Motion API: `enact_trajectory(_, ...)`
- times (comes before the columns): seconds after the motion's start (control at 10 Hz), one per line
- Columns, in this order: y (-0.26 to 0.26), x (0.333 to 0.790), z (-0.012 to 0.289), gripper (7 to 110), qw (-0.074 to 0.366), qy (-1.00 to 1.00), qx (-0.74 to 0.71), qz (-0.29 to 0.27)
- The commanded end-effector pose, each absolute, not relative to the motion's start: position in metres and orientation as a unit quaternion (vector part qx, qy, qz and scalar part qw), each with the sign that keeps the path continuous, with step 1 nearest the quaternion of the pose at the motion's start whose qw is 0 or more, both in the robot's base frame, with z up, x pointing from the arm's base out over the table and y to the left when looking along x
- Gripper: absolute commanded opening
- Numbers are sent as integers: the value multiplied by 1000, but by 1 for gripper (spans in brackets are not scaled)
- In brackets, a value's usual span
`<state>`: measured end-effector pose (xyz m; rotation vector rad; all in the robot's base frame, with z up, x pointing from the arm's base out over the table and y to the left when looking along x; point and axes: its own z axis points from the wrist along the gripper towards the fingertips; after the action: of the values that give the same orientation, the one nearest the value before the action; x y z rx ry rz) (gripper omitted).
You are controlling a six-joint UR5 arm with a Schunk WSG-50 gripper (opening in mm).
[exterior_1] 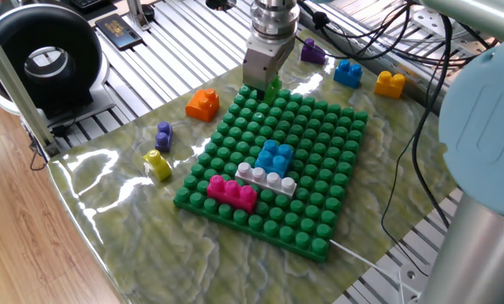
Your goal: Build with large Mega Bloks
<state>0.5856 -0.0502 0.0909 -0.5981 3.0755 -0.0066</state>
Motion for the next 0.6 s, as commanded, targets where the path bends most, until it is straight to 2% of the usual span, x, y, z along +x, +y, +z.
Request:
enact_trajectory(0.0, -46, 585, 92, 22, 5, 985, -171, 9)
enact_trajectory(0.3, -51, 577, 91, 22, 2, 985, -172, -6)
enact_trajectory(0.5, -43, 538, 78, 22, 8, 988, -151, -20)
